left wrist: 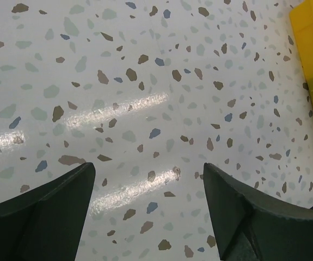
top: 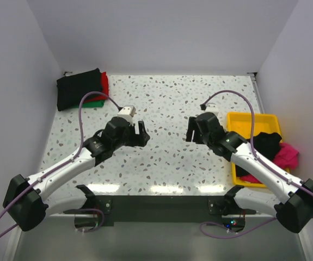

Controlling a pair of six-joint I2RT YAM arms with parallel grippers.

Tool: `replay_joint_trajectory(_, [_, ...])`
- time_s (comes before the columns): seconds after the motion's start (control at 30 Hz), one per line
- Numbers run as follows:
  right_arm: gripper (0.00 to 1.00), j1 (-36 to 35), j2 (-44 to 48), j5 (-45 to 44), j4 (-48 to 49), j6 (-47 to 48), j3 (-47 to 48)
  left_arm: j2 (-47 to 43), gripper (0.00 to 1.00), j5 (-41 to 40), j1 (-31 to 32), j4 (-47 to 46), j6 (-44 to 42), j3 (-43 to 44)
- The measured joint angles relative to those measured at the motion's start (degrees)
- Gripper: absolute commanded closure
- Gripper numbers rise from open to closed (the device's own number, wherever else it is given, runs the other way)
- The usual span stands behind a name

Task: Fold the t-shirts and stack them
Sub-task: Grab the tshirt from the pile

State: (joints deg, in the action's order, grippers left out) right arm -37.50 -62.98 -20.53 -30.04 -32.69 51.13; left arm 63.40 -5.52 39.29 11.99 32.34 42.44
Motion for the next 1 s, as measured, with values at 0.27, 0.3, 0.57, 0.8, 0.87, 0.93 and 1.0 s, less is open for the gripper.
replay_joint_trajectory(0.27, [0.29, 0.0, -0.81, -0.59, -2.34, -1.62, 2.27, -0.92, 0.14, 0.76, 0.0, 0.94, -0.44, 1.62])
replay_joint_trajectory(0.3, [0.29, 0.0, -1.4, -0.63, -2.75, -1.88, 2.84, -1.03, 0.15, 0.85, 0.0, 0.96, -0.46, 1.62])
replay_joint_trajectory(0.57, [0.29, 0.96, -10.1, -2.67, -7.26, -4.15, 9.35, -1.07, 0.14, 0.92, 0.0, 1.33, -0.46, 1.64])
replay_joint_trajectory(0.8, [0.3, 20.98, -12.81, -2.89, -10.27, -4.98, 11.58, -2.08, 0.14, 1.2, 0.0, 2.93, -1.03, 2.27])
replay_joint_trajectory(0.87, [0.28, 27.82, -12.76, -4.76, -11.8, -6.27, 11.63, -2.78, 0.14, 1.31, 0.02, 3.48, -1.57, 2.45])
replay_joint_trajectory(0.93, [0.28, 32.7, -12.74, -6.95, -13.42, -7.69, 11.65, -3.54, 0.14, 1.46, 0.02, 3.63, -1.97, 2.47])
replay_joint_trajectory(1.0, [0.24, 36.35, -12.74, -8.83, -15.5, -9.6, 11.85, -3.96, 0.14, 1.79, 0.0, 3.74, -2.03, 2.51])
